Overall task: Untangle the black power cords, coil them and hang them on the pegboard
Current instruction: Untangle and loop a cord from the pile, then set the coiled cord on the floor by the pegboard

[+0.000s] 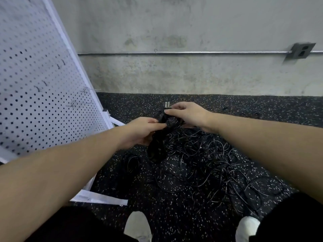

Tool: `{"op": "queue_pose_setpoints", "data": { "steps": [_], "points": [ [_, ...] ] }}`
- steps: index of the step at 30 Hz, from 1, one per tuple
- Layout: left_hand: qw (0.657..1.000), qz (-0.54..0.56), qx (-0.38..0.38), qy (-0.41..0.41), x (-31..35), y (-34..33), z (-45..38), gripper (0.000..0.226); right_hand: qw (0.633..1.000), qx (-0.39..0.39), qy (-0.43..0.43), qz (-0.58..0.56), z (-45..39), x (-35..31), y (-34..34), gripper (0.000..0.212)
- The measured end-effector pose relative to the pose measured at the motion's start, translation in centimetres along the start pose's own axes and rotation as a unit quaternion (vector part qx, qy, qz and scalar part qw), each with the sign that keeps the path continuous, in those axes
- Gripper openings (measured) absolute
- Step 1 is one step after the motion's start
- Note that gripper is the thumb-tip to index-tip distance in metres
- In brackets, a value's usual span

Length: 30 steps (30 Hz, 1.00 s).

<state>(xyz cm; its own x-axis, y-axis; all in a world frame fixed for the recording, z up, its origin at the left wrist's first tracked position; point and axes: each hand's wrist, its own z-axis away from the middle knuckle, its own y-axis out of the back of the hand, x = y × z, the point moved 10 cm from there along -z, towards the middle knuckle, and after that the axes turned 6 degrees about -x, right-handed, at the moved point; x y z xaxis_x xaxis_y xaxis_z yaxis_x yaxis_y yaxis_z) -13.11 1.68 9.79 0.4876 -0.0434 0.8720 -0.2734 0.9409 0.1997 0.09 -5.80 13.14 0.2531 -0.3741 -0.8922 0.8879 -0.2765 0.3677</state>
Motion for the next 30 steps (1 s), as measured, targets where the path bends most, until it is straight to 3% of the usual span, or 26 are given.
{"op": "queue_pose_setpoints", "data": {
  "steps": [7, 11, 16, 23, 30],
  "points": [
    [0.991, 0.03, 0.088, 0.099, -9.2, 5.8, -2.1, 0.025, 0.981, -0.086, -0.071, 0.156, -4.5, 3.8, -4.4, 0.056],
    [0.978, 0.024, 0.131, 0.162, -16.1, 8.1, -3.1, 0.043, 0.96, -0.171, -0.099, 0.2, -6.8, 6.9, -8.0, 0.046],
    [0.968, -0.017, 0.117, 0.223, -22.8, 8.0, -4.3, 0.031, 0.945, -0.23, -0.124, 0.198, -8.9, 11.7, -12.5, 0.032],
    [0.954, -0.067, 0.096, 0.277, -29.8, 6.5, -5.4, 0.038, 0.932, -0.269, -0.155, 0.186, -9.8, 18.2, -15.7, 0.027],
    [0.908, -0.302, 0.083, 0.277, -30.1, 7.3, -5.6, 0.037, 0.918, -0.282, -0.188, 0.207, -8.4, 21.9, -15.7, 0.028]
  ]
}}
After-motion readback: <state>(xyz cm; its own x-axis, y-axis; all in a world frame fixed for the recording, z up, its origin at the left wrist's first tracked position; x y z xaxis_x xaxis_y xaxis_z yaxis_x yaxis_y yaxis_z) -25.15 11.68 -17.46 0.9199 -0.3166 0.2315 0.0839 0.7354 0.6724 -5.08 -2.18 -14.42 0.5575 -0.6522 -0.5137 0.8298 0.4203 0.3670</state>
